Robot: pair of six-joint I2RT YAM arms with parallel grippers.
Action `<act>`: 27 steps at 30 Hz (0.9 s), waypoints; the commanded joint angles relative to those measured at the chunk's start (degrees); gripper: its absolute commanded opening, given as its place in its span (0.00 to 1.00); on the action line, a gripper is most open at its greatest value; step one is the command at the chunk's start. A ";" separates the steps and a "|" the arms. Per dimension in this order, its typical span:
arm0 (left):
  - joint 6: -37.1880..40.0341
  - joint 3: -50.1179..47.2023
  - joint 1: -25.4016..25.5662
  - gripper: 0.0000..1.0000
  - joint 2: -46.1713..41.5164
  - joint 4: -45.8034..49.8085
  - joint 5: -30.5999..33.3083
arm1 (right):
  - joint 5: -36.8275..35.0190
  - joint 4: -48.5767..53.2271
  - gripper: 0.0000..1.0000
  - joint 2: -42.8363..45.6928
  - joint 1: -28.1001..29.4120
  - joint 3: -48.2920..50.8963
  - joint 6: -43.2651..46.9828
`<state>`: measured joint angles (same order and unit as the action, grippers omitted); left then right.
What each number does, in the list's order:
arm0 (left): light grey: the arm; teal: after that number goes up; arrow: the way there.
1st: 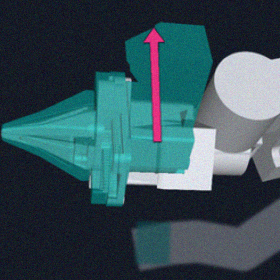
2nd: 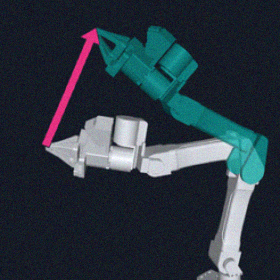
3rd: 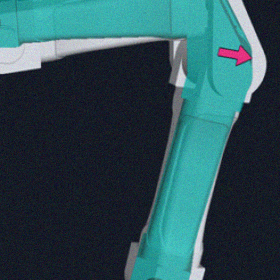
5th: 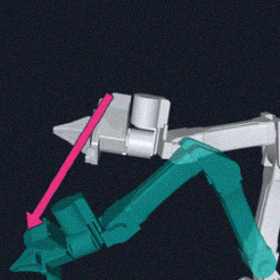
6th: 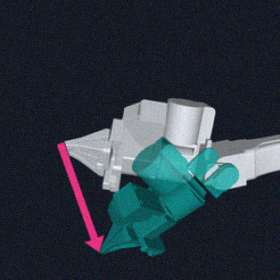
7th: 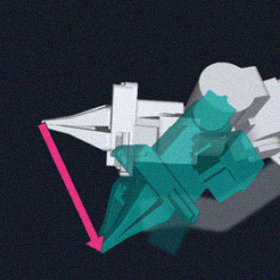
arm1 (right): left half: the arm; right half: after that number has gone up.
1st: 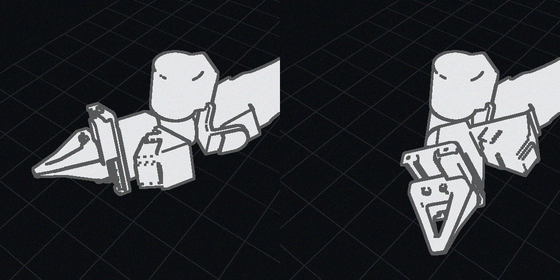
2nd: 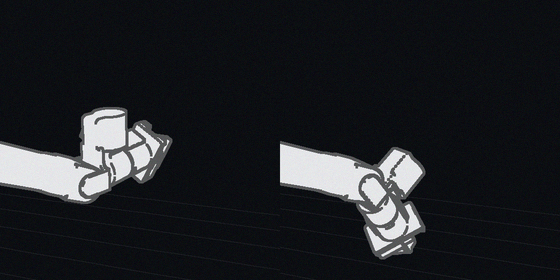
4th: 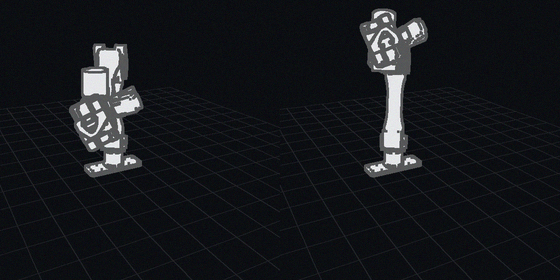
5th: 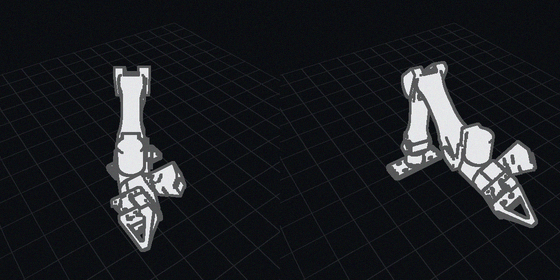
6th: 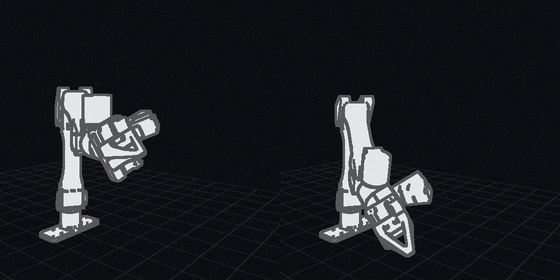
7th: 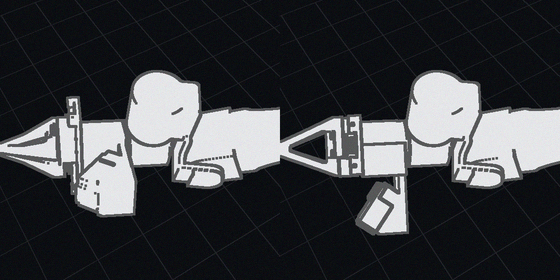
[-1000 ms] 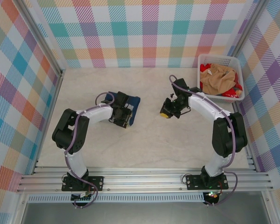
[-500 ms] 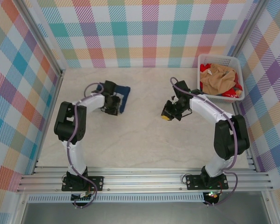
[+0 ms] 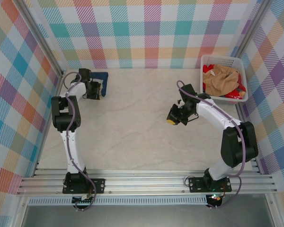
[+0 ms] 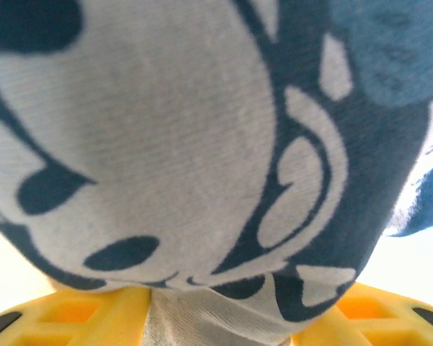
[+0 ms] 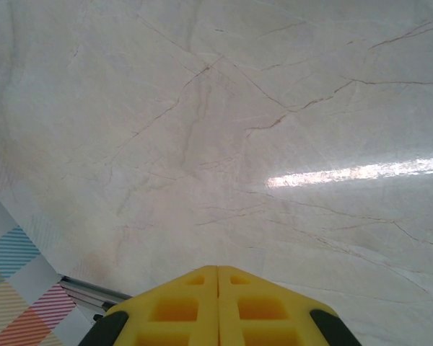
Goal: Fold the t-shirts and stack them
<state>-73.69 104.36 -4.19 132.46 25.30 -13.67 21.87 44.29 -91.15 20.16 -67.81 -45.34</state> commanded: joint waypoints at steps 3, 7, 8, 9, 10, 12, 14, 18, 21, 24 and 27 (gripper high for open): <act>4.23 3.77 -0.81 0.58 2.83 3.97 -2.29 | -0.25 1.52 0.07 2.01 -0.56 0.36 0.96; 4.30 1.05 1.37 0.60 -6.28 6.39 -0.78 | -0.09 1.59 0.07 1.77 -0.68 -0.45 1.23; 4.15 -0.18 1.83 0.60 -8.66 6.83 0.15 | -0.01 1.63 0.07 1.61 -0.67 -0.69 1.30; 3.75 -1.71 2.28 0.60 -11.08 6.60 0.48 | 0.15 1.60 0.07 1.53 -0.68 -0.87 1.33; 3.43 -2.88 2.54 0.60 -12.68 6.38 0.28 | 0.30 1.50 0.07 1.38 -0.65 -0.92 1.39; 2.64 -5.56 2.91 0.56 -16.00 6.47 -0.12 | 0.53 1.24 0.07 1.24 -0.72 -0.92 1.40; 2.41 -9.05 3.04 0.54 -19.92 5.23 0.44 | 0.51 1.25 0.07 1.47 -0.68 -0.81 1.60; 9.95 -14.40 3.05 0.57 -29.43 6.70 3.69 | -2.89 -3.50 0.13 7.77 -0.70 2.49 3.73; 19.81 -22.81 4.14 0.99 -39.90 0.79 5.43 | -8.69 -10.67 0.57 17.73 -0.69 8.12 4.71; 28.05 -28.39 8.87 1.00 -49.19 2.43 10.48 | -14.83 -8.76 1.00 23.39 -2.19 9.92 4.30; 33.60 -32.72 14.40 1.00 -57.84 9.00 20.15 | -22.44 -2.42 1.00 27.22 -2.44 8.80 4.17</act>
<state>-50.22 74.96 6.04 80.77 29.34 -2.76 8.62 38.41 -65.34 18.24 -58.72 -42.30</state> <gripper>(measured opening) 0.998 0.991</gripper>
